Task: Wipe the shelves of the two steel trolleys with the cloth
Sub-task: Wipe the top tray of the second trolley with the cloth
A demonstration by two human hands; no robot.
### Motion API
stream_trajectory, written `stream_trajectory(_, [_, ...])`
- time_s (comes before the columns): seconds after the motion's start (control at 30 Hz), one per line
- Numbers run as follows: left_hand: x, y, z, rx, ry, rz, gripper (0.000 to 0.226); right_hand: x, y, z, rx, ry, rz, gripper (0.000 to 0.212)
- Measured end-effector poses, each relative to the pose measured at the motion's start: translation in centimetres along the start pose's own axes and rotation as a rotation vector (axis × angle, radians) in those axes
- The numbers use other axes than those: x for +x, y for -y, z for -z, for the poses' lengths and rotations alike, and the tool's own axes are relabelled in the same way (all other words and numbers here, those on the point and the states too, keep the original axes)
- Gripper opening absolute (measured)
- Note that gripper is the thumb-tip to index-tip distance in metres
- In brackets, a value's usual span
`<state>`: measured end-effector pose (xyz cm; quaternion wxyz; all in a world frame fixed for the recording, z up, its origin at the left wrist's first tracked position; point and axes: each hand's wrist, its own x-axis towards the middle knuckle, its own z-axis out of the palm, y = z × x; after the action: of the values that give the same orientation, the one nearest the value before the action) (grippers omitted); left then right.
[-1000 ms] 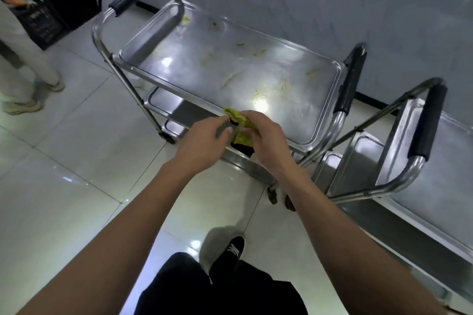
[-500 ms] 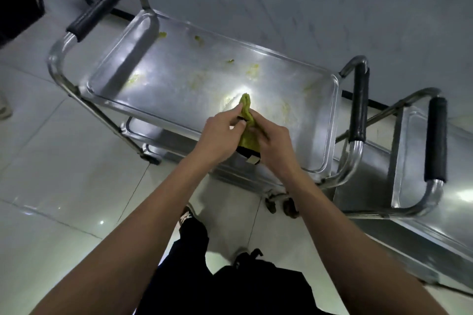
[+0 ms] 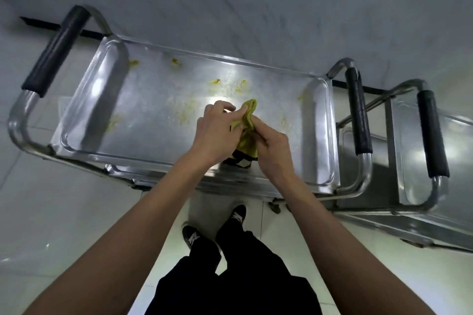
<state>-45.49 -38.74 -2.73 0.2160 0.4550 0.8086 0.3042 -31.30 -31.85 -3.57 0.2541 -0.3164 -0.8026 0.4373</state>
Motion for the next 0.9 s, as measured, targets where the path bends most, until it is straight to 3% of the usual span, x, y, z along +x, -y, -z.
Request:
stream_trajectory(0.2, [2.9, -0.8, 0.0, -0.267, 0.057, 0.055, 0.043, 2.9, -2.2, 0.6, 0.057, -0.006, -0.148, 0.038])
stream_trajectory(0.4, [6.1, -3.4, 0.2, -0.441, -0.088, 0.097, 0.041, 6.0, -2.0, 2.7, 0.244, -0.014, -0.163, 0.035])
stream_trajectory(0.6, [8.3, -5.3, -0.5, -0.496, -0.16, 0.147, 0.043, 8.1, -3.4, 3.8, 0.332, 0.047, -0.181, 0.064])
stream_trajectory(0.9, [9.7, -3.3, -1.2, -0.522, -0.129, 0.122, 0.043, 10.0, -4.6, 4.1, 0.239, -0.054, -0.174, 0.05])
